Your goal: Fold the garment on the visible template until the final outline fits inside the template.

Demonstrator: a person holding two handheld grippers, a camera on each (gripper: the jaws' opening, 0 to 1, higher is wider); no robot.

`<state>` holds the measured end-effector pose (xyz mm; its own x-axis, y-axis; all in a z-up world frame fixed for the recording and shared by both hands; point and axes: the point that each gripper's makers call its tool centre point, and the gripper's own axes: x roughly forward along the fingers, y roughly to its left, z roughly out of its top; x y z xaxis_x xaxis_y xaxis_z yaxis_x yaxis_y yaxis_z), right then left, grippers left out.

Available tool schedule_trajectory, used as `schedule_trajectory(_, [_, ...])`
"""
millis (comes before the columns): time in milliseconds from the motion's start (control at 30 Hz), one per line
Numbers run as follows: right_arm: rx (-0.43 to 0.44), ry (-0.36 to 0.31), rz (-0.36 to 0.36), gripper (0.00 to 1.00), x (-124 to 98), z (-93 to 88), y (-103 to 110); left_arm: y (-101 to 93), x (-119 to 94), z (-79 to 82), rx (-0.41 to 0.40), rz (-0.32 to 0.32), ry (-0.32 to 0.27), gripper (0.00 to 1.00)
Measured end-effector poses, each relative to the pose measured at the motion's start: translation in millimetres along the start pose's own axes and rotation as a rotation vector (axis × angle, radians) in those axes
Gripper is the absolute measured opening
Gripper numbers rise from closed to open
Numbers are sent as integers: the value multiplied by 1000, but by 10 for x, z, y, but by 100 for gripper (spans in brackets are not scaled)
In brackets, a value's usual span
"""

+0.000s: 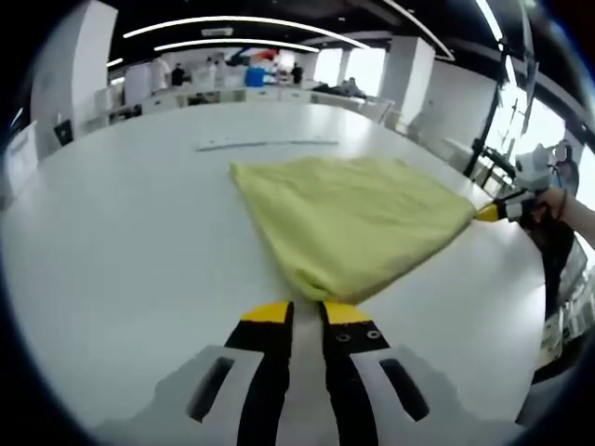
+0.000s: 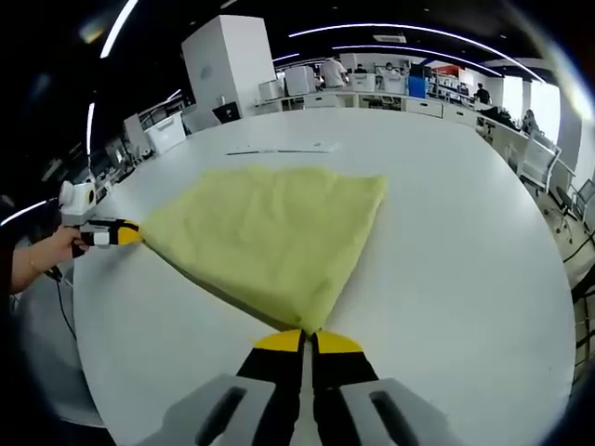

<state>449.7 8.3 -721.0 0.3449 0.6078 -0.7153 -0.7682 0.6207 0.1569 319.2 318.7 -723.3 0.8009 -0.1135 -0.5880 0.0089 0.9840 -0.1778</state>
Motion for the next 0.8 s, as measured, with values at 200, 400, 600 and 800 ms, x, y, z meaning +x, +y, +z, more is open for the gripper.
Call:
schedule_trajectory(200, [1, 7, -1, 0, -1, -16, 3, -59, -47, 39, 11, -33, -19, 18])
schedule_trajectory(400, [2, 14, -5, 0, -9, -35, -8, -11, 5, 30, 14, -19, -6, 13])
schedule_trajectory(600, [-3, 15, -11, 0, -24, -41, -34, -48, 27, 26, 6, -32, -1, 4])
schedule_trajectory(800, [-12, 15, -10, 0, -22, -39, -28, -34, 22, 45, 10, -28, -8, 0])
